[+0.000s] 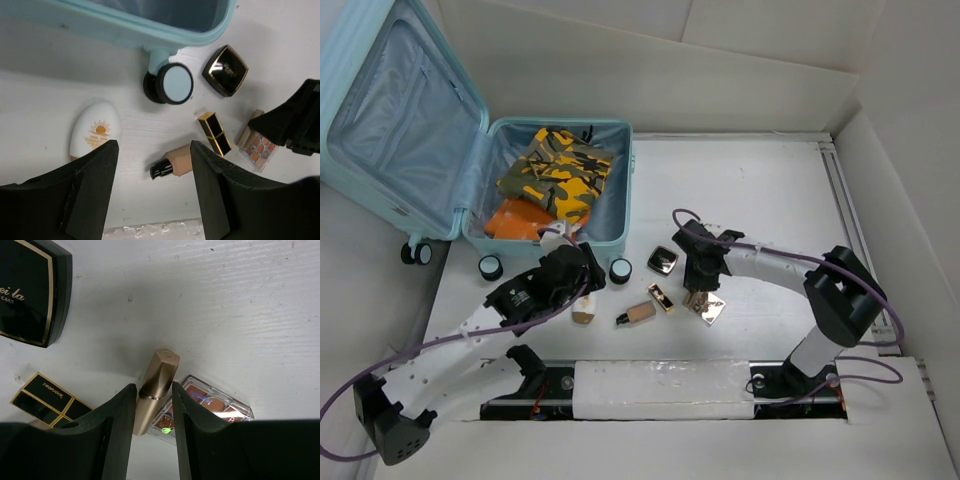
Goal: Pack the luggage
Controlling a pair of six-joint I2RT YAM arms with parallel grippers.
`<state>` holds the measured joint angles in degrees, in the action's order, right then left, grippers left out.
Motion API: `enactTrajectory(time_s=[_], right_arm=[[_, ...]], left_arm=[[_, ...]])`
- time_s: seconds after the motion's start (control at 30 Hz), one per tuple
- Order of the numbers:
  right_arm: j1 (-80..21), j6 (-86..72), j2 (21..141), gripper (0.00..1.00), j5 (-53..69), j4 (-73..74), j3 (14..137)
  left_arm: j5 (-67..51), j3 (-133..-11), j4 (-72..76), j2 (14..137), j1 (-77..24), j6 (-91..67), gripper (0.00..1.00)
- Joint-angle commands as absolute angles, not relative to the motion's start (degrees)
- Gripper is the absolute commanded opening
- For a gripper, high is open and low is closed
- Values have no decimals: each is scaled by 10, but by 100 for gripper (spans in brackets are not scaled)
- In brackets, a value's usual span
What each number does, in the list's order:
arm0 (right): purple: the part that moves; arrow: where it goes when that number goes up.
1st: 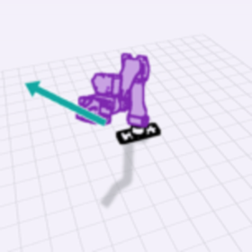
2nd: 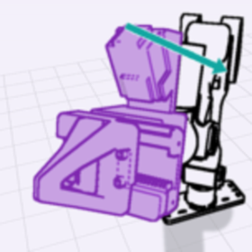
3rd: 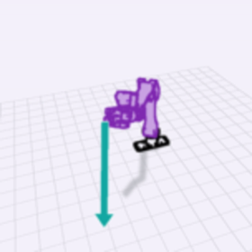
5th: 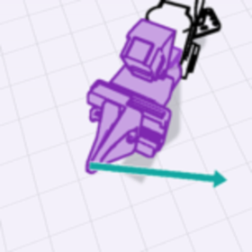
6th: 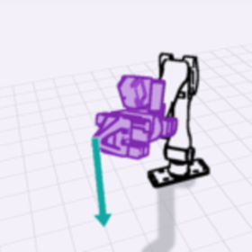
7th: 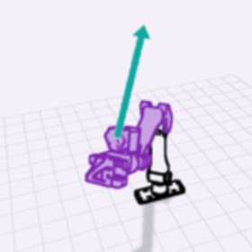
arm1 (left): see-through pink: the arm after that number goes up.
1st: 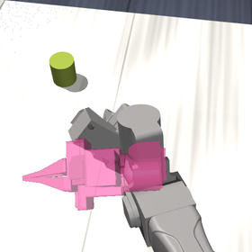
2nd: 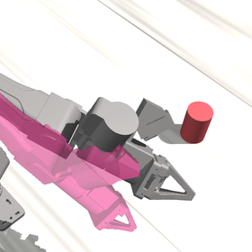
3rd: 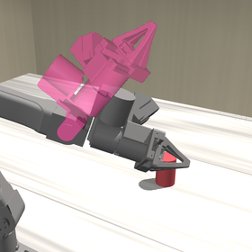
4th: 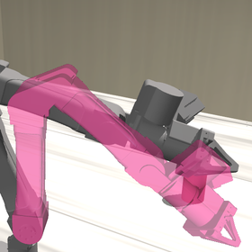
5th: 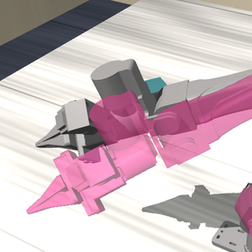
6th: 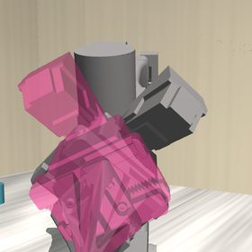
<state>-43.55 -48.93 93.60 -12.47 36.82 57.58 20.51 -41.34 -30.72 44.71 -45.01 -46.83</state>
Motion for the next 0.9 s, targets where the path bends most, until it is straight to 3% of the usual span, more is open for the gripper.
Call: enactTrajectory(time_s=[0.0, 0.2, 0.37, 0.67, 0.7, 0.87], right_arm=[[-433, -504, 943, 40, -138, 361, 578], [-439, -498, 955, 36, -132, 336, 591], [-432, -486, 976, 21, -127, 331, 624], [-427, -434, 916, 17, -109, 366, 712], [-427, -434, 909, 17, -102, 374, 738], [-427, -396, 950, 17, -53, 374, 865]], left_arm=[[200, -406, -342, 482, -474, -529, 56], [200, -359, -343, 484, -474, -599, 61], [200, -345, -343, 507, -474, -613, 63], [228, -327, -353, 538, -474, -669, 70], [228, -322, -353, 538, -474, -674, 77], [228, -316, -348, 543, -474, -680, 90]])
